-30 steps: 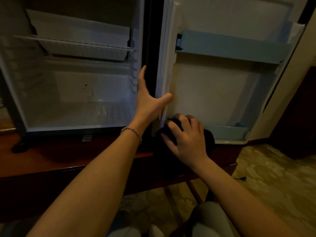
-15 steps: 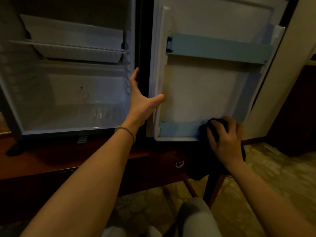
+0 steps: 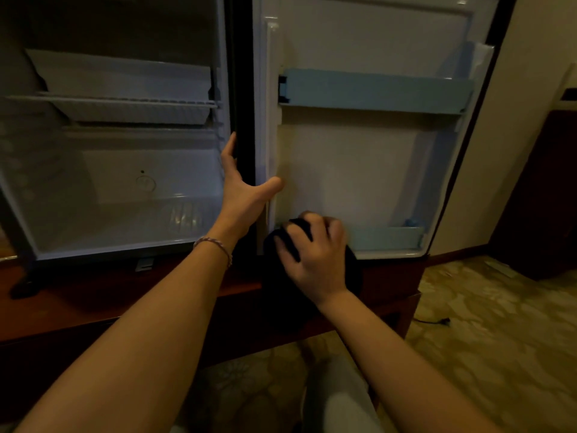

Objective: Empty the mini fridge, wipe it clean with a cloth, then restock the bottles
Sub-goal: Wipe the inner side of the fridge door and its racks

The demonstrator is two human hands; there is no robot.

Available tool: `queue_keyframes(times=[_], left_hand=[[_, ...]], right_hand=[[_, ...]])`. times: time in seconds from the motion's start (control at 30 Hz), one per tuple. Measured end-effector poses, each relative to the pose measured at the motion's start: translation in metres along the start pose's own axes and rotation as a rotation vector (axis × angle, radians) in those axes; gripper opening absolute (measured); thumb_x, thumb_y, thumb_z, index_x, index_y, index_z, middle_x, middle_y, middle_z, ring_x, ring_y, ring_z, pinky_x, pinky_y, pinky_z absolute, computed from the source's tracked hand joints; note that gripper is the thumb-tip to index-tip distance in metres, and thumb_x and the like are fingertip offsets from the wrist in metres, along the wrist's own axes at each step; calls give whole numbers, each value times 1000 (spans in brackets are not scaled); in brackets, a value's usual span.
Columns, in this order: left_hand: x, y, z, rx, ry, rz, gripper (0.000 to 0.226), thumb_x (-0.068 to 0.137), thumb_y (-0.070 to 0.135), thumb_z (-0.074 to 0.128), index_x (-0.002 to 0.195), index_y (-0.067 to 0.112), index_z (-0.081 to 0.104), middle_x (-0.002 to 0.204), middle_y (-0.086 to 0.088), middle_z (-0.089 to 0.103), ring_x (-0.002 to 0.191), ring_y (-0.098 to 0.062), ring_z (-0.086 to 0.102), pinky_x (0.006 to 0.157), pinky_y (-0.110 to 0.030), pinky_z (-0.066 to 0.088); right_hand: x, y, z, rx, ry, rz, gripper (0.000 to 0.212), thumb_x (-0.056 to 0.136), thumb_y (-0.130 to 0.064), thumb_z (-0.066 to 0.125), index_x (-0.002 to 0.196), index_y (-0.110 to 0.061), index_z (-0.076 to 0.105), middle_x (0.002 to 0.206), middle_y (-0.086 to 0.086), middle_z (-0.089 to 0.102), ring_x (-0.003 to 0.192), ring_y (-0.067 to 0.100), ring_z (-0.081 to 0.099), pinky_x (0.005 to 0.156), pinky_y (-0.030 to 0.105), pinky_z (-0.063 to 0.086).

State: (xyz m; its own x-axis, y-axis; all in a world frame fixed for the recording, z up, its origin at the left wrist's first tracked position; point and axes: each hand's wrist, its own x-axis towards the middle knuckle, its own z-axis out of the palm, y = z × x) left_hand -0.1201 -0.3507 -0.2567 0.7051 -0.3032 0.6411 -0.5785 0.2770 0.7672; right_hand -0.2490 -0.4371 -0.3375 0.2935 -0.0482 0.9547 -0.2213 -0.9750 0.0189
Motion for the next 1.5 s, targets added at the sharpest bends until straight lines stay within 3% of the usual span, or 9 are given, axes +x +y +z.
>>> queue_keyframes(times=[0.23,0.57,0.67,0.73,0.83,0.93,1.03,1.2,1.5], left_hand=[[3,-3,-7,-7,-18,-3,99,71,27,82,149,42,24,151,4,38,135,-22,47,107,-50,48],[-8,1,-2,143,27,35,102,75,37,74,159,30,17,162,5,26,147,-18,28,119,-49,32],[-28,17,7,471,198,212,93,77,29,72,157,13,26,157,-10,29,142,-27,22,118,-45,27],[-41,25,18,589,277,540,82,75,18,68,150,4,37,147,-17,38,134,-31,29,112,-50,32],[-55,28,51,599,108,790,61,76,21,62,134,2,53,131,-17,49,123,-34,44,102,-50,40],[-68,22,85,664,-253,549,51,83,39,52,126,12,59,122,-12,58,112,-32,54,88,-45,52],[-70,11,113,828,-506,338,44,90,51,43,115,19,59,114,-4,59,104,-26,56,81,-37,51],[-69,11,127,1054,-519,338,46,101,51,36,76,20,58,71,1,60,61,-19,56,52,-29,37],[-73,5,125,1003,-477,353,41,100,53,33,69,29,46,81,5,67,64,-12,53,54,-29,28]], right_hand=[[-4,12,-7,-42,11,-57,24,95,-40,61,100,-18,70,104,13,64,82,35,50,66,46,45],[-27,102,-37,-152,54,174,29,97,-34,62,108,-8,71,109,20,60,92,43,57,83,46,40],[-33,125,-49,-143,96,271,30,99,-32,59,107,-4,69,107,21,57,91,43,56,82,46,42],[-35,135,-58,-128,160,329,31,99,-30,58,103,-1,68,104,23,57,91,42,54,82,45,42],[-29,150,-71,-80,224,428,31,97,-28,58,103,1,67,104,23,56,94,41,51,85,40,42],[-9,164,-84,-23,265,472,30,96,-27,59,105,1,66,104,22,57,96,39,54,93,19,30],[24,170,-92,24,330,457,26,96,-26,62,104,-1,65,104,17,56,97,32,53,92,22,33],[88,168,-86,67,443,469,29,96,-30,63,106,-4,61,106,15,52,98,27,51,84,39,46],[105,172,-75,-100,322,396,49,86,-47,56,114,-12,36,113,13,38,104,30,40,90,43,37]])
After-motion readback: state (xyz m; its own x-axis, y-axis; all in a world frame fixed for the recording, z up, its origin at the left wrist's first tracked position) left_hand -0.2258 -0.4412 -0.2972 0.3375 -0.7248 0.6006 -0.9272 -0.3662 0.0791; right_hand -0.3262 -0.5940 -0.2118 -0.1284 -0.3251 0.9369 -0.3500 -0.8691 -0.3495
